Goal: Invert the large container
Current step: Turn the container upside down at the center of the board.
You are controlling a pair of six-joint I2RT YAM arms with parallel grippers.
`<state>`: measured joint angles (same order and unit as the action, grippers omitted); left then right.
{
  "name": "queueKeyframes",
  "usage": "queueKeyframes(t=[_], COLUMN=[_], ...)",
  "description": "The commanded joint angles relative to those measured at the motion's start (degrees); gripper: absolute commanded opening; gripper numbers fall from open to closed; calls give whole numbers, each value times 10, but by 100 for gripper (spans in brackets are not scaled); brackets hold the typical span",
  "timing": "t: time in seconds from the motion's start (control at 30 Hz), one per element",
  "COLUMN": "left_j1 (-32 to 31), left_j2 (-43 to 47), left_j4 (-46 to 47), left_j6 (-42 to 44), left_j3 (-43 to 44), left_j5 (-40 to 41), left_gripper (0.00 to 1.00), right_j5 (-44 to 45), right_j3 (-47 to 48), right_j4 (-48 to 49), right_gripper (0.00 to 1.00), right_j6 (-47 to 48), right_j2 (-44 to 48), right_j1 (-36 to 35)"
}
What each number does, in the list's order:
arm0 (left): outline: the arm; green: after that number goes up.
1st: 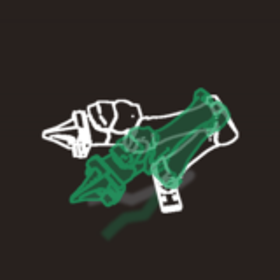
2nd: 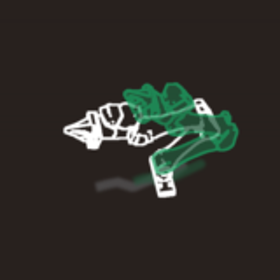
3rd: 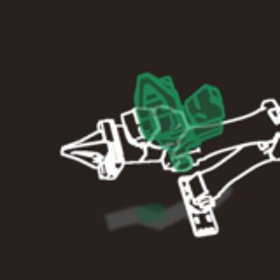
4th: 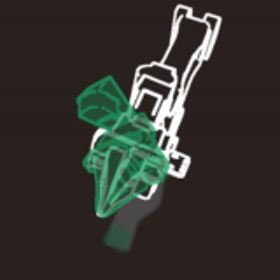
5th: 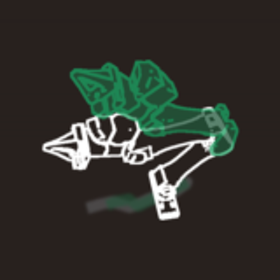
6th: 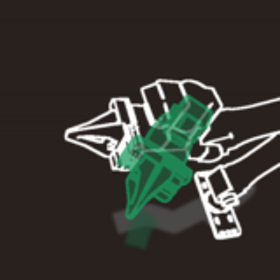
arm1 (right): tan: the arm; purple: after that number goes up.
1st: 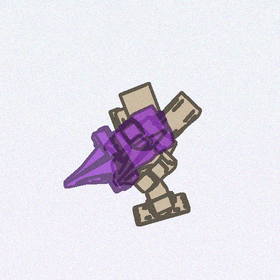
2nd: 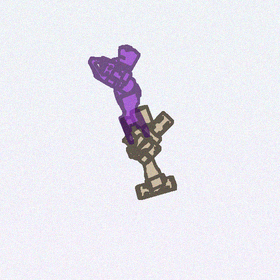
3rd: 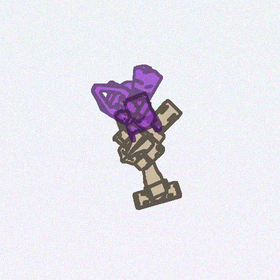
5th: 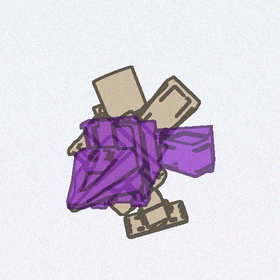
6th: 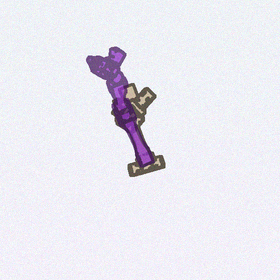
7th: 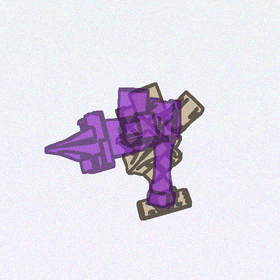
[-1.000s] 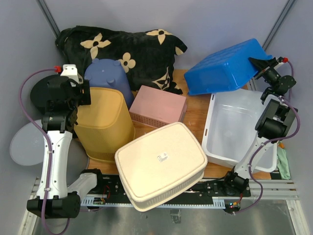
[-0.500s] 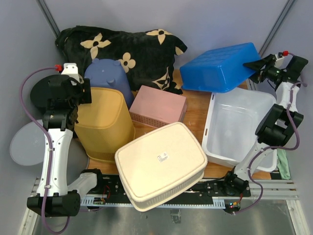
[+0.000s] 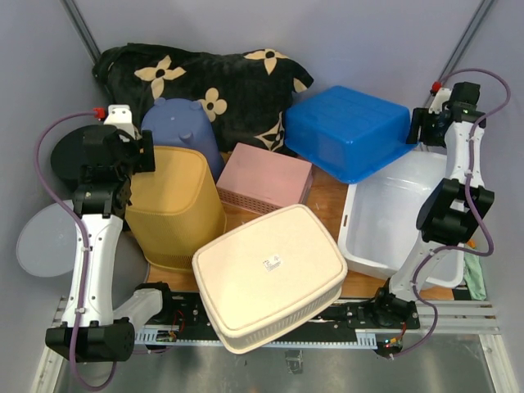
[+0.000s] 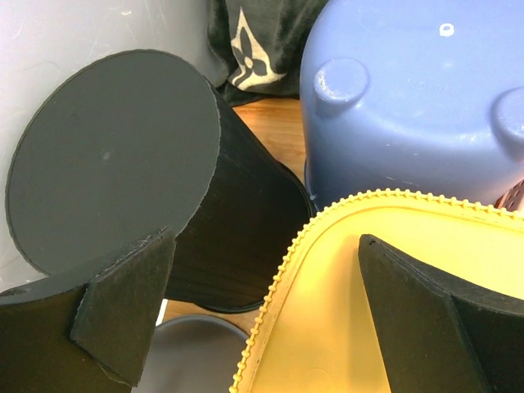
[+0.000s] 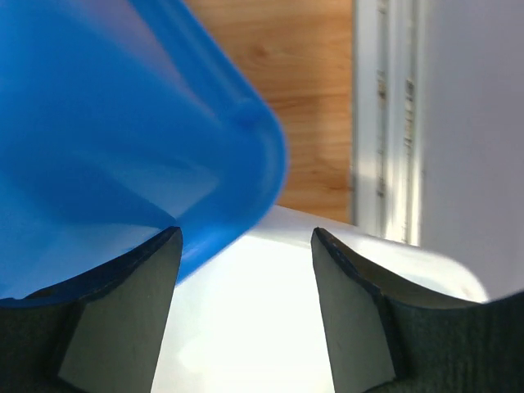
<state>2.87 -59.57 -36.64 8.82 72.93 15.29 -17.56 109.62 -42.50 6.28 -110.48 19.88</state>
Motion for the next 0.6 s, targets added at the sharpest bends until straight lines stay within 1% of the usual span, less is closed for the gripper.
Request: queueKeyframes(t=[0.0,0.07,0.17,0.2,0.27,0.37,0.43,0.5,0.57], left_j1=[4,4,4,4,4,3,3,3,2], left_j2=[-19,-17,-13,-11,-6,-4,-13,-25,-38], left_j4=[-100,-100,-101,-101,-102,-103,-104,-104,-110], left_j6=[10,10,10,10,13,18,21,21,19], left_j3=[-38,-38,-39,-41,-45,-50,-45,-33,-14], left_j5=[-13,-13,-13,-13,-20,-39,-48,-57,-71], left_gripper=[99,99,99,99,99,99,99,99,99], right_j5=[123,114,61,44,15,11,12,9,3], right_j3=[34,38,36,24,-42,-148,-197,-229,-227], right_j4=[-51,-60,-119,-135,-154,-130,-105,-74,-76], right_gripper=[66,66,66,65,65,67,68,69,72], right_j6=[95,113,159,181,227,283,309,321,325], right_j2=[-22,-12,24,45,101,203,261,308,330], right_j1=[-4,-3,-4,-3,-3,-3,-4,-4,-5])
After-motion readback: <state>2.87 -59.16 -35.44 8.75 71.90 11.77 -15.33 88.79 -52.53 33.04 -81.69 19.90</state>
